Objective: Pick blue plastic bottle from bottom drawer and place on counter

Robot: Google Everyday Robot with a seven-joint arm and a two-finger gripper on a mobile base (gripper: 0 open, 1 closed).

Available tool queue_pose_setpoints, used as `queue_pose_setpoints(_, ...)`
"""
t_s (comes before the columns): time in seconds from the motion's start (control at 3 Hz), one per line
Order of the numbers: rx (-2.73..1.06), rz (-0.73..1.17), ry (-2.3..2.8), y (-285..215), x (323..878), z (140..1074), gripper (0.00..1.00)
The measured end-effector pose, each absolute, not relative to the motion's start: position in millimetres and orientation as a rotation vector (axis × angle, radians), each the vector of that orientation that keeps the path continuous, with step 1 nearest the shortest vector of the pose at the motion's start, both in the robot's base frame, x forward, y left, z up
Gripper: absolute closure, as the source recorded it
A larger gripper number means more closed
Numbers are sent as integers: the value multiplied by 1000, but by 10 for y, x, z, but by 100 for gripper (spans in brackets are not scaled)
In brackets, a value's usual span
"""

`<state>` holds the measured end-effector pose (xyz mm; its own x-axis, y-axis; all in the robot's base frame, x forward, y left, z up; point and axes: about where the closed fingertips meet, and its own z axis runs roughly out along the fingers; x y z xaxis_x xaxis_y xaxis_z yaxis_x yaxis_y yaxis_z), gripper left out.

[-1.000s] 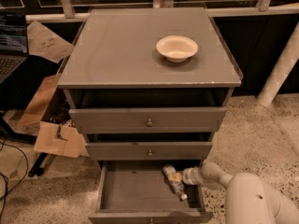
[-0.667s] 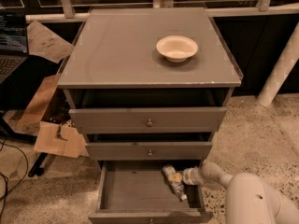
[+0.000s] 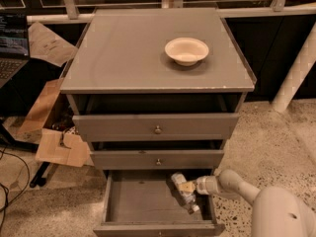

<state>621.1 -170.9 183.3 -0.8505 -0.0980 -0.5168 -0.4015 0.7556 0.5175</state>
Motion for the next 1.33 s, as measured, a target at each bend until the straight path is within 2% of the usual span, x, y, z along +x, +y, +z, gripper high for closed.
queue_pose_setpoints(1.33, -349, 978, 2398, -1971, 5121, 2579, 100)
